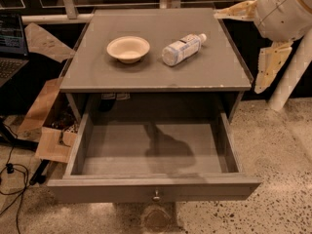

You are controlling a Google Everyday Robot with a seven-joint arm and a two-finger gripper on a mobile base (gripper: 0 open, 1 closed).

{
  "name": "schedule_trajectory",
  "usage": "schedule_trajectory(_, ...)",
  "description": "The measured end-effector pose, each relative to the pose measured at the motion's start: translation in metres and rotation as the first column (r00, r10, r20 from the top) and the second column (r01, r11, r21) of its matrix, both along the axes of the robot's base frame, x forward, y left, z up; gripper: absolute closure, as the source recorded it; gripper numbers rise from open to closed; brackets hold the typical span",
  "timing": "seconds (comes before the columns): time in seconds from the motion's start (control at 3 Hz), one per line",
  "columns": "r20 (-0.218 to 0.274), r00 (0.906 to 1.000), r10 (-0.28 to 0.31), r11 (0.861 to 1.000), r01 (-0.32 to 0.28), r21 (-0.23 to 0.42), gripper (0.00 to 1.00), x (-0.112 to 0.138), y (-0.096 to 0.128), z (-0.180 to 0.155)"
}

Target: Place blue plastic bottle into top drawer

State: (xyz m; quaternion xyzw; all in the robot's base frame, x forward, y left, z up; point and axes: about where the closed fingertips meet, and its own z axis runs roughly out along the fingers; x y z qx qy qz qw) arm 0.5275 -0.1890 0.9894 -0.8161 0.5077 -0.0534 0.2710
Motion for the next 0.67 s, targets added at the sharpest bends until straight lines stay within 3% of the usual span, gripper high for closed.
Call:
schedule_trajectory(0.33,0.011,0.9999,0.009,1.0,-0.009,0.015,0.0,0.002,0.001,-0.003)
schedule_trajectory(0.67,0.033,0.9979,0.056,0.998,-0.057,0.013,0.0,0.022,-0.008,-0.007)
